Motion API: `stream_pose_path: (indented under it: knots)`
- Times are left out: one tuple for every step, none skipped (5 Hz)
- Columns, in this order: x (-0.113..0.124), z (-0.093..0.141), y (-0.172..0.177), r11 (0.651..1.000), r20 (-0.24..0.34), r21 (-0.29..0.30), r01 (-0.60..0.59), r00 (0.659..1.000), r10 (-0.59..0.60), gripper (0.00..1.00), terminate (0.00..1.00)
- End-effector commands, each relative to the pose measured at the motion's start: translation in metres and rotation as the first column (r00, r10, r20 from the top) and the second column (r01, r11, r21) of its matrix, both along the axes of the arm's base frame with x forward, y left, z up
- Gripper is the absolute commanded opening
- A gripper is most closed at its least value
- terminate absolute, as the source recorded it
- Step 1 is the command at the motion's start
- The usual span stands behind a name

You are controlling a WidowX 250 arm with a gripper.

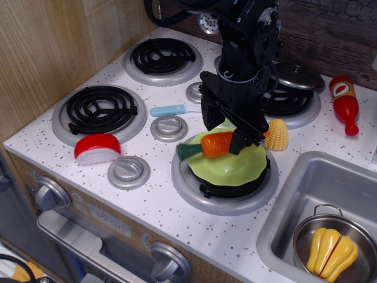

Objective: Put carrot on plate

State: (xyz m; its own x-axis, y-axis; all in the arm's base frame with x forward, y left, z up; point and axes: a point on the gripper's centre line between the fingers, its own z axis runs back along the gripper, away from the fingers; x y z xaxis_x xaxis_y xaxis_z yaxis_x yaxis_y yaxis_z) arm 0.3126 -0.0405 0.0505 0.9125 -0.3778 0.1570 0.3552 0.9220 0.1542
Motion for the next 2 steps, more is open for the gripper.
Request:
stream_pose_path:
  knots:
    - [0.0042, 0.0134, -0.0014, 1.0, 0.049, -0.01, -0.01, 0.999, 0.01, 1.0, 0.0]
    - [0.0042, 0.0134, -0.0014, 1.0, 0.049, -0.01, -0.01, 0.999, 0.01, 1.0, 1.0]
